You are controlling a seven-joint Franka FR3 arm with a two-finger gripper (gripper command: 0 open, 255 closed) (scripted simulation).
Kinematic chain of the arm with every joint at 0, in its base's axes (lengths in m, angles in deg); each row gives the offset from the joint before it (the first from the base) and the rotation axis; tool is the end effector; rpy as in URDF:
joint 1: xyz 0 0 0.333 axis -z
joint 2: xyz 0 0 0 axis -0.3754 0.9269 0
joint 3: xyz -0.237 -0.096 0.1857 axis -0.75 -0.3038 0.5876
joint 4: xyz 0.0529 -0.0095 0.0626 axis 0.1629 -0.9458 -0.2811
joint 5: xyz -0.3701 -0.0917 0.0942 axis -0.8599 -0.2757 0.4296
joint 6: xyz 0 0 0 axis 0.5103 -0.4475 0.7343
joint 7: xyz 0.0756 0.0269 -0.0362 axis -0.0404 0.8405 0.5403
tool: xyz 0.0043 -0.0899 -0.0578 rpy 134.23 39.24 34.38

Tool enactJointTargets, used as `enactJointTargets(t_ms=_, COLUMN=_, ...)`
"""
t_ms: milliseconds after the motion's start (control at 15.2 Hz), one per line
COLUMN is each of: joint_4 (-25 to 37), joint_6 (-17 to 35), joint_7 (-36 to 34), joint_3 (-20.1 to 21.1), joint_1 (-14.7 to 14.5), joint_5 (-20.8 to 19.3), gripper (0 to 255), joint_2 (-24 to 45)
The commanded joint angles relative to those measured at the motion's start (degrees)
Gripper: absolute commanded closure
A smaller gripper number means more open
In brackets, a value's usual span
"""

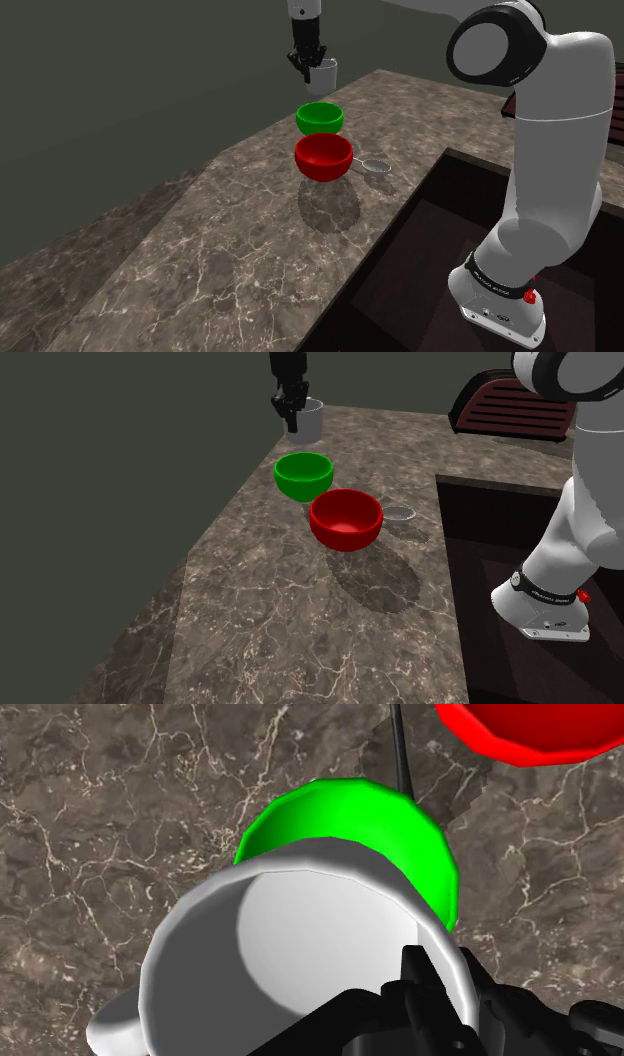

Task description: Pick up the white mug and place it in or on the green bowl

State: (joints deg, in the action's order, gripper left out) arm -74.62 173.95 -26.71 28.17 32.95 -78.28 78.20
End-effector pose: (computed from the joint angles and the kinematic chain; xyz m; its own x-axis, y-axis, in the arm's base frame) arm 0.6660 -0.0685 0.5780 0.9806 -0.1949 -0.0201 -0.1938 -0.9799 0.0470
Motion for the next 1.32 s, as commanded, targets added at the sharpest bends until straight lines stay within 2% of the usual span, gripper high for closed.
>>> enactJointTargets(t_ms=0, joint_4=-0.77, joint_6=0.85, joint_7=1.24, joint_3=-0.33, joint_1=0.94, joint_5=0.11, gripper=255, joint_2=0.01)
enactJointTargets(t_ms=924, joint_4=-15.41, joint_6=13.0, joint_7=0.71, joint_3=-0.37, joint_1=1.64, joint_5=0.36, gripper=255, joint_2=-2.46)
enactJointTargets(t_ms=1254, joint_4=-15.73, joint_6=13.31, joint_7=0.7, joint_3=-0.37, joint_1=1.65, joint_5=0.35, gripper=255, joint_2=-2.48)
